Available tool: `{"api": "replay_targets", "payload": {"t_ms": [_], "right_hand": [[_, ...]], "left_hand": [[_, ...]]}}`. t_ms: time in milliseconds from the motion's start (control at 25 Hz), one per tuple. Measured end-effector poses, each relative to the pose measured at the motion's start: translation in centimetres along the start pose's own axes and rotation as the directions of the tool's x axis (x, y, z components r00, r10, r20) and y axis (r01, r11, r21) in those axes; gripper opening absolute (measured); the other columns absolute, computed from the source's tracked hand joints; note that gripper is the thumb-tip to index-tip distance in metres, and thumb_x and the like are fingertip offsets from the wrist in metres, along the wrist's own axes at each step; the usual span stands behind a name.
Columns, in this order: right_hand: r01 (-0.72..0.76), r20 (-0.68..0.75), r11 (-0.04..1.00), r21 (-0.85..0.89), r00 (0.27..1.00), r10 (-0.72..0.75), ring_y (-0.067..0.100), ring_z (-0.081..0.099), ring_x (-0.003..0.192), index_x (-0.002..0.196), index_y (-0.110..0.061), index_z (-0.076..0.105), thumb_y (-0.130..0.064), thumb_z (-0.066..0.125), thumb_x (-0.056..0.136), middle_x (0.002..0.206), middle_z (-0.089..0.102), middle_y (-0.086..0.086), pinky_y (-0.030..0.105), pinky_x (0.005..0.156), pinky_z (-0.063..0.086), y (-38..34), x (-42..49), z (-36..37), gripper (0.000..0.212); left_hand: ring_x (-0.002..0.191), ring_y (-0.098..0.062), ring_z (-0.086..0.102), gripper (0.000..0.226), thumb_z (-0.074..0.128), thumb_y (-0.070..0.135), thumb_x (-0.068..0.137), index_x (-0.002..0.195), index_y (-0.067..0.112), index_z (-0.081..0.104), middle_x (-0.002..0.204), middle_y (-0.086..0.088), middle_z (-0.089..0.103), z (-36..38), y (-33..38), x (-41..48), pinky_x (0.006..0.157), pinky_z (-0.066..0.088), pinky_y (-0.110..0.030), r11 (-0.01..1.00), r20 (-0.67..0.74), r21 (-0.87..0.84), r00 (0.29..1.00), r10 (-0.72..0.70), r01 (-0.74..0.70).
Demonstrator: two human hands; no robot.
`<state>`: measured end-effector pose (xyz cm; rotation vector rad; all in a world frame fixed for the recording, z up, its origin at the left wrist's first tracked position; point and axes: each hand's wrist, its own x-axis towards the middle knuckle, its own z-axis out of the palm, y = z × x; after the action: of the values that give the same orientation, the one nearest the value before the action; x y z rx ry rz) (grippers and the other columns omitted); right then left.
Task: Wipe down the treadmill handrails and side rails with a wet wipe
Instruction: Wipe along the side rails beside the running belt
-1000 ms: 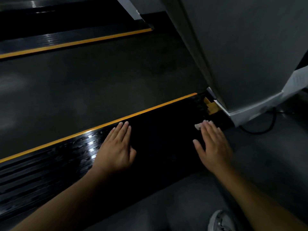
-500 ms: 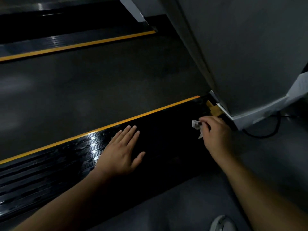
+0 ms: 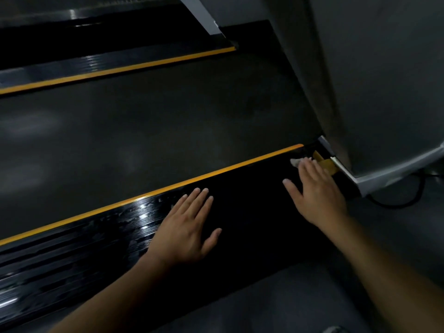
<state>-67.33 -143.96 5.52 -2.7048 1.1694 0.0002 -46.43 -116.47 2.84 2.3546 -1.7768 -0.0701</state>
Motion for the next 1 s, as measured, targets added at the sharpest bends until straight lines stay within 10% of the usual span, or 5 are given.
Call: {"api": "replay_targets", "payload": {"t_ms": [160,360,600,1000], "right_hand": [[-0.071,0.122,0.991,0.115,0.991,0.057,0.027,0.008,0.158,0.164,-0.011,0.016,-0.081,0.009,0.084,0.171,0.015,0.010,0.046,0.128,0.012,-3.0,3.8,-1.8,0.106],[0.321,0.255,0.947,-0.024,0.918,-0.305,0.012,-0.020,0.156,0.164,-0.018,-0.005,-0.085,-0.002,0.087,0.171,-0.017,-0.002,0.038,0.128,-0.006,-4.2,-0.2,0.0,0.102],[-0.031,0.234,1.000,0.008,0.972,0.028,0.021,-0.014,0.158,0.164,-0.012,-0.003,-0.087,-0.004,0.075,0.172,-0.015,0.008,0.047,0.128,-0.005,-1.0,3.3,-1.5,0.117],[0.442,0.250,0.889,-0.117,0.880,-0.404,0.011,-0.031,0.152,0.162,-0.021,-0.018,-0.087,-0.008,0.085,0.167,-0.031,-0.001,0.041,0.128,-0.005,-4.0,-1.2,0.5,0.102]], "left_hand": [[0.158,-0.020,0.013,0.081,0.034,0.066,0.099,0.158,0.011,0.037,0.168,-0.007,0.026,0.0,0.0,-0.1,0.128,0.014,-0.040,1.000,0.000,0.006,1.000,0.003,-0.003],[0.158,-0.018,0.009,0.081,0.030,0.068,0.100,0.160,0.012,0.033,0.169,-0.006,0.022,-0.1,-0.1,-0.1,0.129,0.012,-0.039,1.000,0.009,-0.011,1.000,0.004,-0.003],[0.158,-0.020,0.014,0.080,0.035,0.066,0.100,0.158,0.011,0.037,0.167,-0.008,0.027,0.1,-0.1,-0.2,0.128,0.016,-0.041,1.000,-0.008,-0.004,1.000,0.000,0.000],[0.156,-0.024,0.021,0.078,0.039,0.063,0.099,0.155,0.008,0.042,0.164,-0.011,0.034,0.2,-0.1,-0.1,0.126,0.023,-0.045,1.000,-0.043,-0.008,0.999,0.016,-0.016]]}}
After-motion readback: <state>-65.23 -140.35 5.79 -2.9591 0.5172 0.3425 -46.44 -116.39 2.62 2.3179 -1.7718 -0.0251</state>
